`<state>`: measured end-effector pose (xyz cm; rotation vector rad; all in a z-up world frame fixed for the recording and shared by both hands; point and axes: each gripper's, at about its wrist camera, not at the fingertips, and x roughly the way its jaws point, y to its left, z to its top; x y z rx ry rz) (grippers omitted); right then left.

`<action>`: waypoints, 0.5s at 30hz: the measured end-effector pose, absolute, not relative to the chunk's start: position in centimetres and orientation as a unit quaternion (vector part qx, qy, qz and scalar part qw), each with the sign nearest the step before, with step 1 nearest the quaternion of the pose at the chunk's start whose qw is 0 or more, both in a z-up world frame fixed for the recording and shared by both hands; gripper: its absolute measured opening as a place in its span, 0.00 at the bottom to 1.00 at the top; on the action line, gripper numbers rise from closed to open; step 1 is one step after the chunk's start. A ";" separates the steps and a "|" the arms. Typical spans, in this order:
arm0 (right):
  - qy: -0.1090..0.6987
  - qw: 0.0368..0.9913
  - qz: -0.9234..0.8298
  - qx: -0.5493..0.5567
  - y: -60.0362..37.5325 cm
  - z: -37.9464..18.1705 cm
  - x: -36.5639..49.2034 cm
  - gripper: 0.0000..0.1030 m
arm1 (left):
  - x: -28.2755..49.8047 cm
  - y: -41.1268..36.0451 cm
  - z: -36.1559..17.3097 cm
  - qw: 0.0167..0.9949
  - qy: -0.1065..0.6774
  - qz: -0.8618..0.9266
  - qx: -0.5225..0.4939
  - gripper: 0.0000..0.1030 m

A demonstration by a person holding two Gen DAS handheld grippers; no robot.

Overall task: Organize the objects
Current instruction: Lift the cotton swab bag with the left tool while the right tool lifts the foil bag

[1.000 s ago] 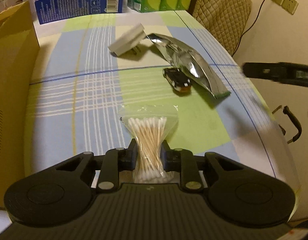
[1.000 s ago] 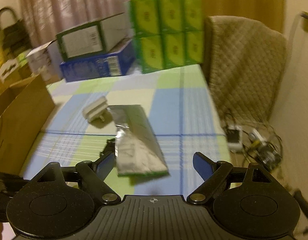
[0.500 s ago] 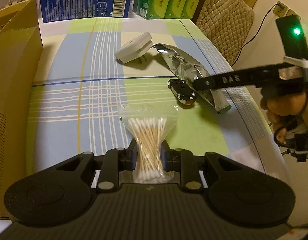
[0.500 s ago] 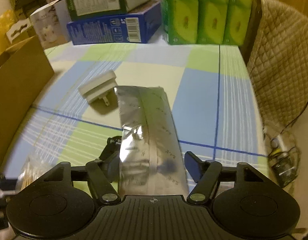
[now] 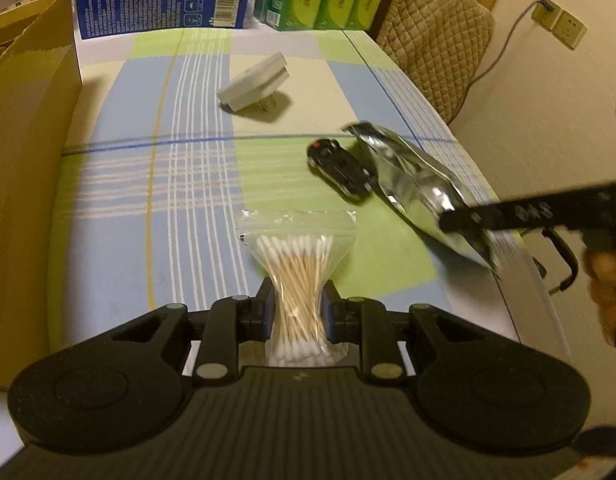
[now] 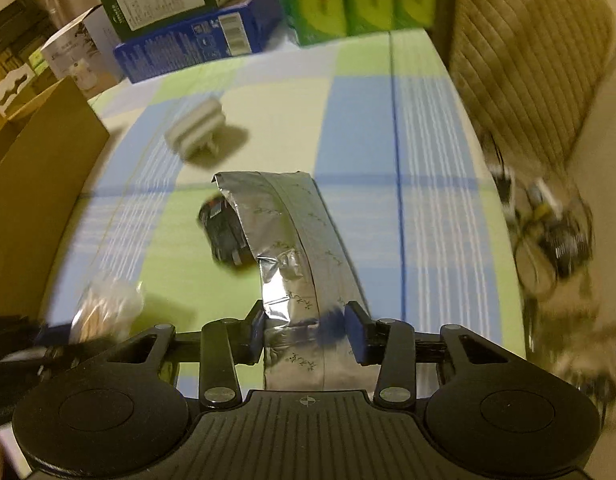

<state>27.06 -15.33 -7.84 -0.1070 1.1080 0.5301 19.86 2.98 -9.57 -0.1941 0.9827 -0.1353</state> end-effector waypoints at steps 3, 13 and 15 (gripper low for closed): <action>0.523 0.806 0.268 -0.063 -16.1 -7.6 24.7 0.41 | 18.7 2.6 -9.9 0.872 0.476 -0.073 -0.089 0.19; 0.473 0.816 0.306 -0.128 -14.4 -7.4 23.6 0.69 | 16.6 2.7 -10.4 0.867 0.484 -0.071 -0.089 0.19; 0.473 0.810 0.309 -0.157 -13.8 -8.2 24.1 0.69 | 16.7 2.8 -10.4 0.867 0.485 -0.071 -0.088 0.19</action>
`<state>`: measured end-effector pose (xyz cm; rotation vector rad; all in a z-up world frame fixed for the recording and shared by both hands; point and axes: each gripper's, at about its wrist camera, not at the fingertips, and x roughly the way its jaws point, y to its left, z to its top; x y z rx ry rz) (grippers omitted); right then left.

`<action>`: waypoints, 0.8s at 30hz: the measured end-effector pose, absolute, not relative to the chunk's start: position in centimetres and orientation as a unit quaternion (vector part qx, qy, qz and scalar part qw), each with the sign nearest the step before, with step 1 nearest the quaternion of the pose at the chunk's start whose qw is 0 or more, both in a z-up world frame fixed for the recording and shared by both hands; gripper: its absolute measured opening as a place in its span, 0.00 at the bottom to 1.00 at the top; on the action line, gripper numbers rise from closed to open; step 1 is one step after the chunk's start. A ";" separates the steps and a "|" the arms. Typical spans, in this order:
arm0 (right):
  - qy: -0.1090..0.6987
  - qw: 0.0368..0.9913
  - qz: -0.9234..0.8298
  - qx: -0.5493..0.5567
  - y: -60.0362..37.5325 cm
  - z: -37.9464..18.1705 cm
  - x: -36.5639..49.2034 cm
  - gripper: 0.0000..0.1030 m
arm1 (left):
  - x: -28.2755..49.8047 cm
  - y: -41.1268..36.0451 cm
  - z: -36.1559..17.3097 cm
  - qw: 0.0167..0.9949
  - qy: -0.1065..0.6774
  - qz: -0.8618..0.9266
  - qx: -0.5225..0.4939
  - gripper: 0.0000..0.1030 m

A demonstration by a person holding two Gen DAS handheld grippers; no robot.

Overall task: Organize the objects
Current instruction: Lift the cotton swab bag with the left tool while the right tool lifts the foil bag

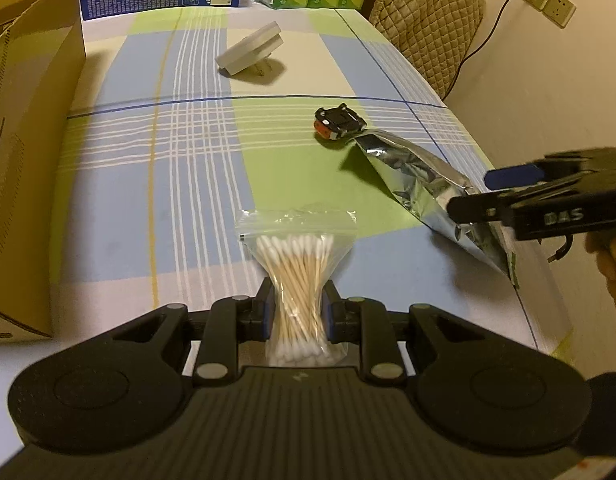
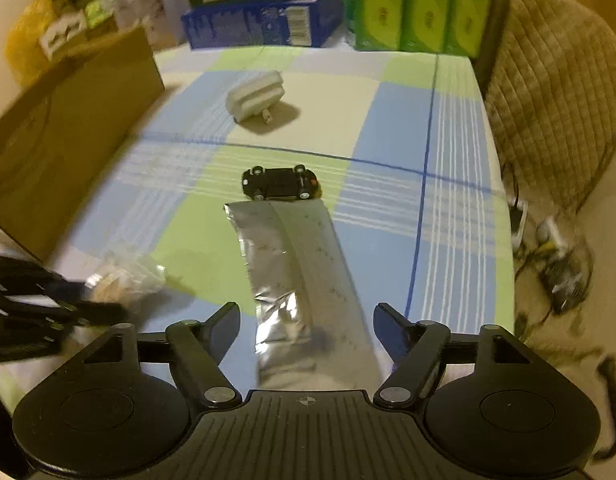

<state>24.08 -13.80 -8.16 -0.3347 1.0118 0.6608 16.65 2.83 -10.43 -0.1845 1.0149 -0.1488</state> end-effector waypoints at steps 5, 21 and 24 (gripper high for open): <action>0.489 0.787 0.327 -0.186 -12.8 -10.1 24.9 0.68 | 17.0 2.9 -10.7 0.866 0.487 -0.073 -0.088 0.19; 0.484 0.793 0.305 -0.209 -12.3 -10.9 24.9 0.46 | 17.9 1.8 -11.7 0.868 0.489 -0.067 -0.053 0.29; 0.486 0.794 0.301 -0.205 -12.3 -10.9 24.8 0.45 | 18.0 1.6 -11.7 0.868 0.489 -0.066 -0.044 0.35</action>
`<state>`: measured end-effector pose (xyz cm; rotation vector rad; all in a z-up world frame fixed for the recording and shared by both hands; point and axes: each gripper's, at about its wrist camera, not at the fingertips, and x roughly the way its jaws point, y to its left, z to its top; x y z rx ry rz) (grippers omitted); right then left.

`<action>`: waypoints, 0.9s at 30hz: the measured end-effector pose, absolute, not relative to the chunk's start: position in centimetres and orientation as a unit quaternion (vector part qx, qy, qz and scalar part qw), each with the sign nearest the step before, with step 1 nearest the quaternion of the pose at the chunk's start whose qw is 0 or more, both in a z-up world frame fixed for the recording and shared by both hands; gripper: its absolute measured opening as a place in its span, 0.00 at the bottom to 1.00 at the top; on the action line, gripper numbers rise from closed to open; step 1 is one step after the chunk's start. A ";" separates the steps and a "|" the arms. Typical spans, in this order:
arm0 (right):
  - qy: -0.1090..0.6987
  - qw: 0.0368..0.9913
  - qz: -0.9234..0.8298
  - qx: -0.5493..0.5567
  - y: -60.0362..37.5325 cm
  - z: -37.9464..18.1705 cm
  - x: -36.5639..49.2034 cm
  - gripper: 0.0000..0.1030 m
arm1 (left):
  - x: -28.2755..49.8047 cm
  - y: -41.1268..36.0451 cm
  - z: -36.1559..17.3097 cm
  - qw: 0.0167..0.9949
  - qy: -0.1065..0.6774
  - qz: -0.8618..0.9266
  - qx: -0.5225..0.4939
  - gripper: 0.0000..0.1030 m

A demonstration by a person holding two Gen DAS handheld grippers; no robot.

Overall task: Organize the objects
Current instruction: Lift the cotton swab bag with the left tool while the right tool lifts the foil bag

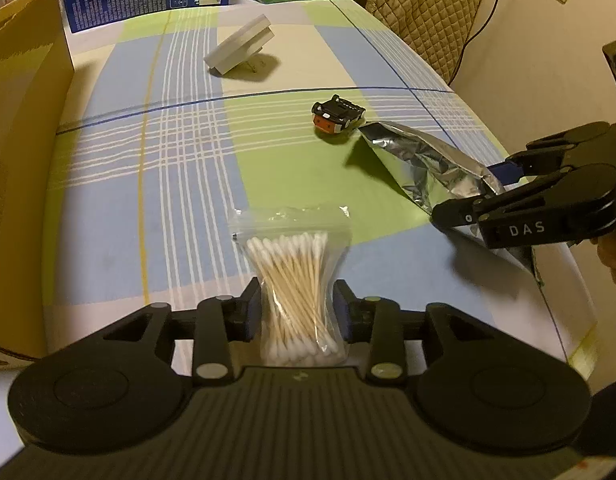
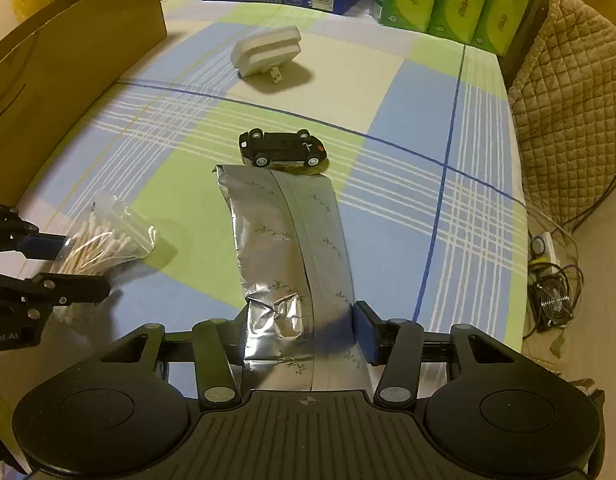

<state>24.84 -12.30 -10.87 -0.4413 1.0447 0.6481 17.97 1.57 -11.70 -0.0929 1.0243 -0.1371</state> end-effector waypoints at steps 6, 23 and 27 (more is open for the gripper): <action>0.486 0.796 0.301 -0.200 -12.4 -10.8 24.7 0.44 | 18.2 1.2 -11.9 0.869 0.490 -0.060 -0.025 0.50; 0.483 0.821 0.274 -0.135 -14.0 -9.1 24.3 0.36 | 17.8 1.8 -11.4 0.872 0.486 -0.046 -0.004 0.18; 0.477 0.828 0.270 -0.120 -14.5 -8.0 24.0 0.36 | 17.2 2.1 -10.3 0.878 0.477 -0.042 -0.020 0.18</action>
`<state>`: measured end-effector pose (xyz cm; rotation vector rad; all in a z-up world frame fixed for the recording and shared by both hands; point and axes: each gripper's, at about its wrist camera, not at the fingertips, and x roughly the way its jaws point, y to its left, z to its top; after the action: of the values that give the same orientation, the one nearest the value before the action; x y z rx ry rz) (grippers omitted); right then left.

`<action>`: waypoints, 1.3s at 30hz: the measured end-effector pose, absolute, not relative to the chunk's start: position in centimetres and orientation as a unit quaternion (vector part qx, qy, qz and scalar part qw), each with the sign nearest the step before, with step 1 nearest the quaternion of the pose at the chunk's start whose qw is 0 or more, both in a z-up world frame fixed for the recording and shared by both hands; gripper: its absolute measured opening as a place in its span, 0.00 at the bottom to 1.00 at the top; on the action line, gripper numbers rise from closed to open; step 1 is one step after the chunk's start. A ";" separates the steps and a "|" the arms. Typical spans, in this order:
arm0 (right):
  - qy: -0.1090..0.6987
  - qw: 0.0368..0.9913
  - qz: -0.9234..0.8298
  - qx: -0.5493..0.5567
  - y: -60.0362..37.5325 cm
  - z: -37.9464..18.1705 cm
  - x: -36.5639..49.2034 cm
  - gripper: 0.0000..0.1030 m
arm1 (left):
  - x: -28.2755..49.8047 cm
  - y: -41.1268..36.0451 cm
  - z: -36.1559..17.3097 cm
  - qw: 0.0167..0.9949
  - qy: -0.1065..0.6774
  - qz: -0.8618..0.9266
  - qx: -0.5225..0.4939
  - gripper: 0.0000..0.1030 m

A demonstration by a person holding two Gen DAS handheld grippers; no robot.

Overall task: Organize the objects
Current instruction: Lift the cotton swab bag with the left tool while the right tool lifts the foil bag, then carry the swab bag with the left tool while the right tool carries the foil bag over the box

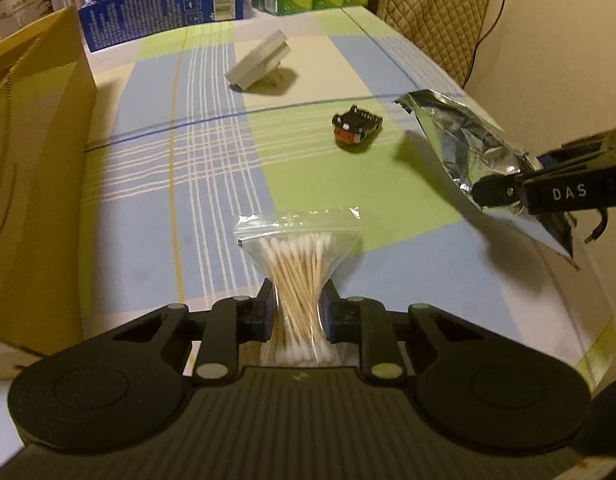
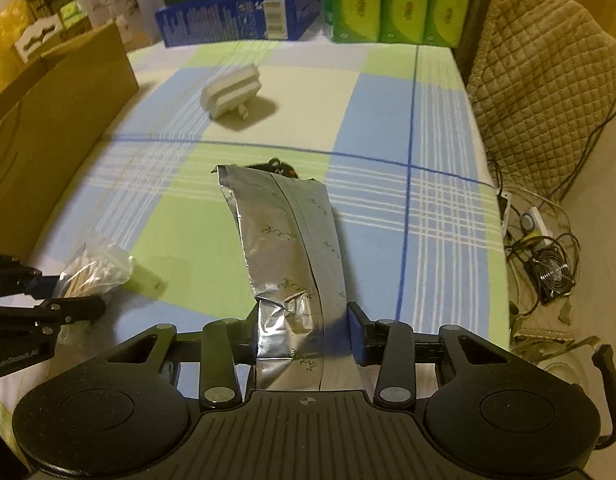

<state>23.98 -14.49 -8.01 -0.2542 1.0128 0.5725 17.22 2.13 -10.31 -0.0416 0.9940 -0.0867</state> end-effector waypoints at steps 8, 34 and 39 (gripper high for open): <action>0.449 0.847 0.270 -0.091 -14.6 -3.8 21.9 0.36 | 15.5 2.8 -6.4 0.891 0.449 -0.043 -0.053 0.18; 0.402 0.878 0.260 -0.024 -12.5 4.0 10.5 0.36 | 7.0 5.7 1.9 0.916 0.394 -0.048 -0.058 0.18; 0.404 0.877 0.261 -0.016 -11.9 4.0 9.3 0.36 | 6.2 6.2 2.2 0.917 0.391 -0.048 -0.058 0.18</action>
<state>9.33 -11.93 4.02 -0.0331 0.8424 0.5455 6.16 6.20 2.23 -0.1189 0.8039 -0.0978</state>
